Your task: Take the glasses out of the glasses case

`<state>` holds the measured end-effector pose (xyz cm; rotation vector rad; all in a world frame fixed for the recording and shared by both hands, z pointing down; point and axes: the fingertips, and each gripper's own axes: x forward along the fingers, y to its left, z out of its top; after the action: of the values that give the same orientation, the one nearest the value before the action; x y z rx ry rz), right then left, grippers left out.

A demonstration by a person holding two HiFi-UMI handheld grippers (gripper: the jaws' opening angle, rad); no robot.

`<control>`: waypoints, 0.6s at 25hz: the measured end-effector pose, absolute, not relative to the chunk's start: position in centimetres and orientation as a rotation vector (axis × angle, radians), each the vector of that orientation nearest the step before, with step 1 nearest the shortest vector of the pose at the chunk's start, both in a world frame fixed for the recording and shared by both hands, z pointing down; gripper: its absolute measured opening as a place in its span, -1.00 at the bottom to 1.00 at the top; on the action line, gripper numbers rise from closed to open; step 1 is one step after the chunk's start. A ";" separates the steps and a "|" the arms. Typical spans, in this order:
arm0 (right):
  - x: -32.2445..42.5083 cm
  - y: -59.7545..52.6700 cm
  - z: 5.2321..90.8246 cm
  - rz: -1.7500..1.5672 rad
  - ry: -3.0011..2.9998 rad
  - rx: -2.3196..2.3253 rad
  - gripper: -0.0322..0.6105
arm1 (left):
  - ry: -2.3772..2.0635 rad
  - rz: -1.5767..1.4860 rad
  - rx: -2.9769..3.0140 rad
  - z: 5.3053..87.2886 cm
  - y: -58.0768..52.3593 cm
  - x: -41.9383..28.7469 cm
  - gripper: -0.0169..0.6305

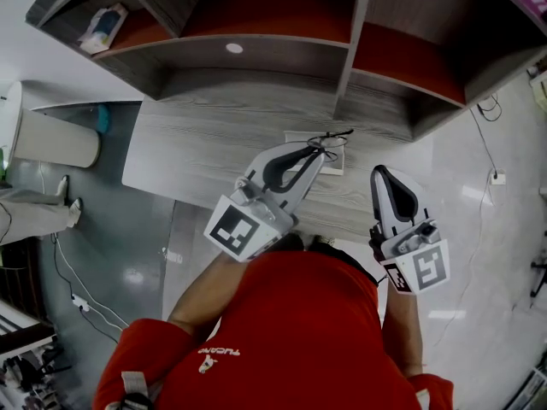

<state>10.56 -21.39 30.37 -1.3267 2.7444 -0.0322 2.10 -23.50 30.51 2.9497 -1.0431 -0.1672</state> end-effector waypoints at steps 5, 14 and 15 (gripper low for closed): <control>10.5 -21.1 30.3 -0.025 2.744 -1.325 -0.89 | -1.045 -0.160 2.953 30.4 -23.4 2.1 -0.86; 10.8 -21.1 30.6 -0.028 2.747 -1.332 -0.89 | -1.041 -0.129 2.956 30.5 -23.4 2.1 -0.86; 10.8 -21.1 30.6 -0.027 2.747 -1.331 -0.89 | -1.041 -0.127 2.957 30.5 -23.4 2.1 -0.86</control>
<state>10.77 -21.06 30.57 -1.3313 2.7469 -0.0272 2.07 -23.43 30.52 2.9567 -1.0406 -0.1267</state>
